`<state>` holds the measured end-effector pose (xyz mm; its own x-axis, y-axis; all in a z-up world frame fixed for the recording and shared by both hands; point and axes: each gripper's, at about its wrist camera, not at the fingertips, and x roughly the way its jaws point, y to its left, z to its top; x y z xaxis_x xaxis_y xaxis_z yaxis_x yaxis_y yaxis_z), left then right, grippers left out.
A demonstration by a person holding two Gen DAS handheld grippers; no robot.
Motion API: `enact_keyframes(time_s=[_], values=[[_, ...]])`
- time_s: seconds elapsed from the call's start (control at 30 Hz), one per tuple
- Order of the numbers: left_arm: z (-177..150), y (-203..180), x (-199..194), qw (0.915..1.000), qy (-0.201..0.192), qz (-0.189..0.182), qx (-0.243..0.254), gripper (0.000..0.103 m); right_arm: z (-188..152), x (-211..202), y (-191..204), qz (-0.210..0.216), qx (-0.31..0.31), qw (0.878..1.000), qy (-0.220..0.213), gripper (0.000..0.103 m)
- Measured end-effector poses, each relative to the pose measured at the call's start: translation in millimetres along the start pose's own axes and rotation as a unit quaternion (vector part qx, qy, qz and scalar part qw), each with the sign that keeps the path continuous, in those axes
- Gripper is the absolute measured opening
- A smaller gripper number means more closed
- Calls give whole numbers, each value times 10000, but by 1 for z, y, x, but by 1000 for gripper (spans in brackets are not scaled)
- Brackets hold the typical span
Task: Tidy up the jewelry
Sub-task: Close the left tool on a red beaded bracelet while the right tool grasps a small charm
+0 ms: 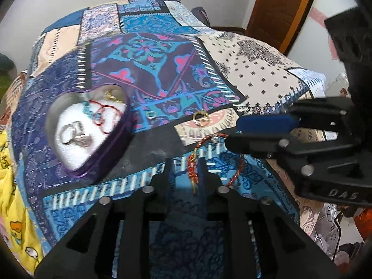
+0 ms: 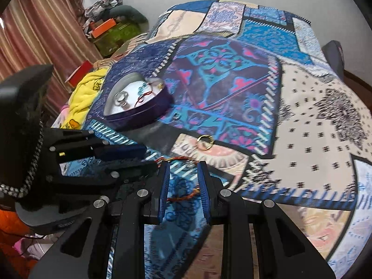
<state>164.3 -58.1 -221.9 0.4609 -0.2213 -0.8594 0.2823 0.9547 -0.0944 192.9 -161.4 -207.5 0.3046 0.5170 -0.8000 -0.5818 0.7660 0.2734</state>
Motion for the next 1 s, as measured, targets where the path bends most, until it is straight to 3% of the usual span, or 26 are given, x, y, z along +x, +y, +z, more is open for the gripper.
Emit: enact_keyframes(time_s=[0.17,0.37,0.53,1.0], values=[[-5,11,-12,9999,-100,24,-62,21,0,12,4,-154,24,9998,82,22],[-11,21,-11,9998,-52,14,-196,21,0,25,5,-326,9,9994,152,10],[-13,23,-9,9997,-45,-50,-253,21,1,27,6,-436,-2,9990,61,9],[4,9,-6,9986,-81,-429,-287,21,7,-16,-2,-490,115,9977,-462,9]])
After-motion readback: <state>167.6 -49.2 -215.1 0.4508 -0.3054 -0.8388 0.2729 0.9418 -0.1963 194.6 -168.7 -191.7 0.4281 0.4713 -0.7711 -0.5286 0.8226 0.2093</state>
